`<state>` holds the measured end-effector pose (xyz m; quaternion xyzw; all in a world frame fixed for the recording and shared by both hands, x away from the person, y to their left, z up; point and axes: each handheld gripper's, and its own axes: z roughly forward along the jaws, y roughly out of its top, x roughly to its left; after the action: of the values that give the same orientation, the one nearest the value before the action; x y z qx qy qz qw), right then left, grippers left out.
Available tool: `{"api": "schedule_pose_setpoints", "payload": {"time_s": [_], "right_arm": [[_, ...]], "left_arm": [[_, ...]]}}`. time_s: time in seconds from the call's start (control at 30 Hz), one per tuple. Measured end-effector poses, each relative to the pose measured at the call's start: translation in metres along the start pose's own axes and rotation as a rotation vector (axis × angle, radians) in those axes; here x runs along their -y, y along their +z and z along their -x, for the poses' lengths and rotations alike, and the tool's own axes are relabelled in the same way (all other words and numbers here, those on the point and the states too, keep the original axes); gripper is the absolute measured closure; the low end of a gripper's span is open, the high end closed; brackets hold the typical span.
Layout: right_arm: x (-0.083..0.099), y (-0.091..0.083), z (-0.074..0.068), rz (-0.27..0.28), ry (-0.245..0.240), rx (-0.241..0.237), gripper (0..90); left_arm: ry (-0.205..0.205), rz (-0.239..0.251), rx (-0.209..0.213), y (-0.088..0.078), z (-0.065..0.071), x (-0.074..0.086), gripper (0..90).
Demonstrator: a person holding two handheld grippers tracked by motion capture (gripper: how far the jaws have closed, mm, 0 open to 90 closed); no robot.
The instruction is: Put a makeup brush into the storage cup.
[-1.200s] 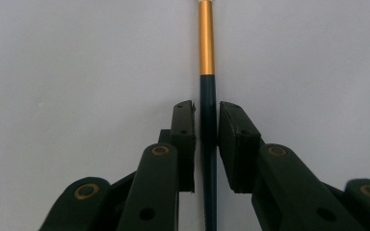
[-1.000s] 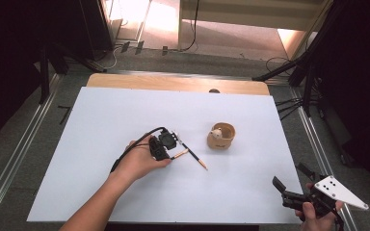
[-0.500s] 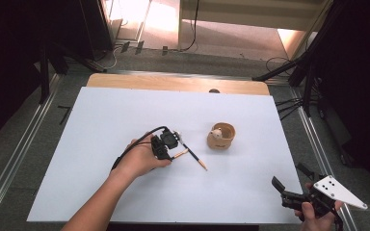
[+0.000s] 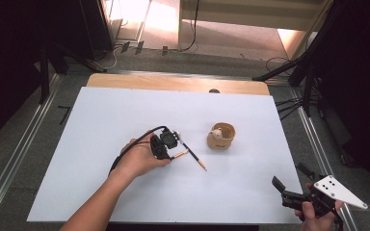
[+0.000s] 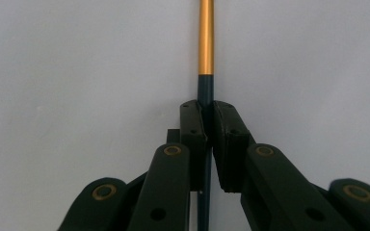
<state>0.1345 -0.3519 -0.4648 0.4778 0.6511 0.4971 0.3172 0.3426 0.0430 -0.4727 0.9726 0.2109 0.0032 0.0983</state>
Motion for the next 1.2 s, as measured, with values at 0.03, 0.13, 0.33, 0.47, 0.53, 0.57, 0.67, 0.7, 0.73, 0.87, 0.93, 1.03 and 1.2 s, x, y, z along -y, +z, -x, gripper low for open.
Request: {"api": "schedule_pose_setpoints", "payload": {"time_s": [0.03,0.13,0.33,0.47,0.53,0.57,0.67,0.7,0.73,0.87,0.93,1.03,1.2], "right_arm": [[0.000,0.000,0.000,0.000,0.000,0.000,0.0],[0.000,0.000,0.001,0.002,0.006,0.001,0.0],[0.000,-0.001,0.001,0.002,0.006,0.004,0.0],[0.000,-0.001,0.001,0.004,0.009,0.003,0.0],[0.000,-0.001,0.001,0.003,0.008,0.003,0.0],[0.000,-0.001,0.001,0.003,0.009,0.004,0.0],[0.000,-0.001,0.001,0.004,0.009,0.002,0.0],[0.000,0.000,0.000,0.005,0.009,0.002,0.0],[0.000,0.000,0.000,0.005,0.009,0.001,0.0],[0.000,0.000,0.001,0.003,0.007,0.001,0.0],[0.000,0.000,0.001,0.003,0.008,0.001,0.0],[0.000,0.000,0.001,0.002,0.009,0.000,0.0],[0.000,0.000,0.001,0.001,0.009,0.000,0.0]], "left_arm": [[0.009,-0.001,0.000,0.000,0.000,0.000,85.2],[0.005,0.011,0.007,-0.001,-0.001,0.002,85.2],[0.015,0.024,0.008,-0.005,-0.001,0.004,85.2],[0.007,0.064,0.004,-0.013,-0.002,0.007,85.2],[-0.005,0.096,0.005,-0.017,-0.003,0.008,85.2],[-0.005,0.112,0.007,-0.019,-0.004,0.009,85.2],[-0.007,0.163,-0.011,-0.026,-0.004,0.011,85.2],[-0.012,0.181,-0.008,-0.028,-0.005,0.011,85.2],[-0.021,0.195,-0.009,-0.029,-0.005,0.012,85.2],[-0.030,0.245,0.021,-0.033,-0.007,0.014,85.2],[-0.035,0.269,0.022,-0.034,-0.008,0.014,85.2],[-0.042,0.320,0.000,-0.039,-0.009,0.015,85.2],[-0.077,0.432,0.012,-0.048,-0.010,0.016,85.2]]}}
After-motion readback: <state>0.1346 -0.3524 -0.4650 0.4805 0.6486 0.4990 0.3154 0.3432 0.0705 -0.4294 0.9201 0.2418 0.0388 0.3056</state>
